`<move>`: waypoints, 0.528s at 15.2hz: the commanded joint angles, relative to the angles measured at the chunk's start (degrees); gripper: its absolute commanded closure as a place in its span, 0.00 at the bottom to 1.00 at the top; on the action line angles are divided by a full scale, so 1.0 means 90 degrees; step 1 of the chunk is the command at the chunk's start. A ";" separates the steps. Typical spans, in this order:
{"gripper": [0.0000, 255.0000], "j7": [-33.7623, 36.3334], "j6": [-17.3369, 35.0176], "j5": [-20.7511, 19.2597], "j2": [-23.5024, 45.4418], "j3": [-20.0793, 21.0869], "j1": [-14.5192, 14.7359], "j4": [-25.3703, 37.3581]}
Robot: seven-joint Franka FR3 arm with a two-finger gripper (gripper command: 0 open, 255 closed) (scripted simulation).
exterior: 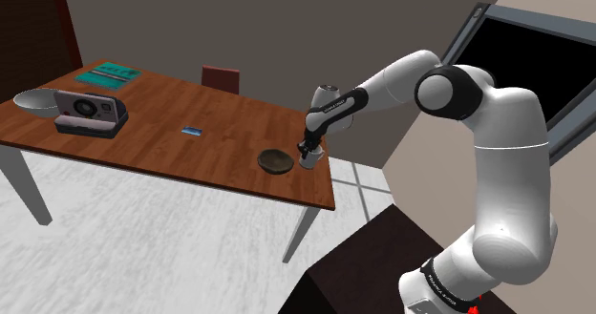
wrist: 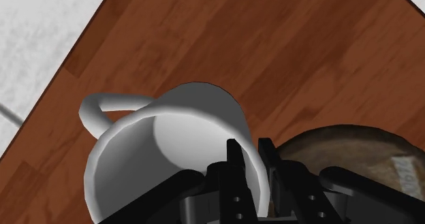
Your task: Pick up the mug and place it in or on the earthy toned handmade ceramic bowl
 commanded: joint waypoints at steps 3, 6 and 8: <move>1.00 -0.0002 -0.0193 -0.0009 -0.0258 -0.0009 0.0014 -0.0065; 1.00 -0.0007 -0.0356 -0.0016 -0.0460 -0.0017 0.0022 -0.0104; 1.00 -0.0010 -0.0467 -0.0021 -0.0592 -0.0023 0.0027 -0.0124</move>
